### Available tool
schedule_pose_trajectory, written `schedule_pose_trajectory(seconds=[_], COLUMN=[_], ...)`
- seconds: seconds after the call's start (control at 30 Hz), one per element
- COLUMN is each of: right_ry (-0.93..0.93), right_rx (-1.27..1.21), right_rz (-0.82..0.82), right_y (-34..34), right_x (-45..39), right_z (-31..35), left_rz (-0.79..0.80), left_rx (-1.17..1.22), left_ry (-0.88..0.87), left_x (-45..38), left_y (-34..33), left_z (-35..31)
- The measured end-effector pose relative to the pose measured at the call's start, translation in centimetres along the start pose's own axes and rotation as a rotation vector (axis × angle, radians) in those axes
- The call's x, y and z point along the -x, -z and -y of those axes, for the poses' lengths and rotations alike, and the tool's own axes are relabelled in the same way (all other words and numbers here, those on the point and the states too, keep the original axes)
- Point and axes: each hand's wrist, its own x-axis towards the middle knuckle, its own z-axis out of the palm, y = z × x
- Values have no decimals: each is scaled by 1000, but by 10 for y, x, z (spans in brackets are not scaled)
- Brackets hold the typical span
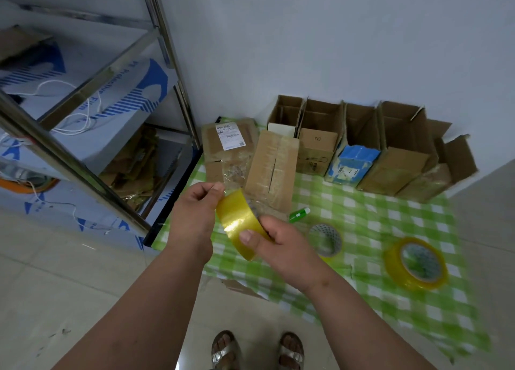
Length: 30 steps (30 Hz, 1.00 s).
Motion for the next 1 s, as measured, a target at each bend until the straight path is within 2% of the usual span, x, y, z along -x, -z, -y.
schedule_pose_trajectory(seconds=[0.33, 0.43, 0.53, 0.63, 0.83, 1.0], right_ry=[-70, -75, -109, -163, -284, -316], right_rx=[160, 255, 218, 163, 250, 266], right_rz=[-105, -127, -191, -231, -163, -202], right_y=[32, 54, 78, 95, 120, 129], right_x=[21, 27, 40, 43, 24, 0], right_z=[-2, -8, -21, -29, -43, -49], left_rz=[-87, -198, -294, -246, -200, -218], left_rx=[206, 318, 354, 322, 280, 305], left_ry=[130, 238, 282, 305, 316, 306], left_x=[17, 7, -11, -9, -3, -5], left_y=[-26, -25, -13, -12, -20, -27], left_z=[1, -7, -10, 4, 33, 47])
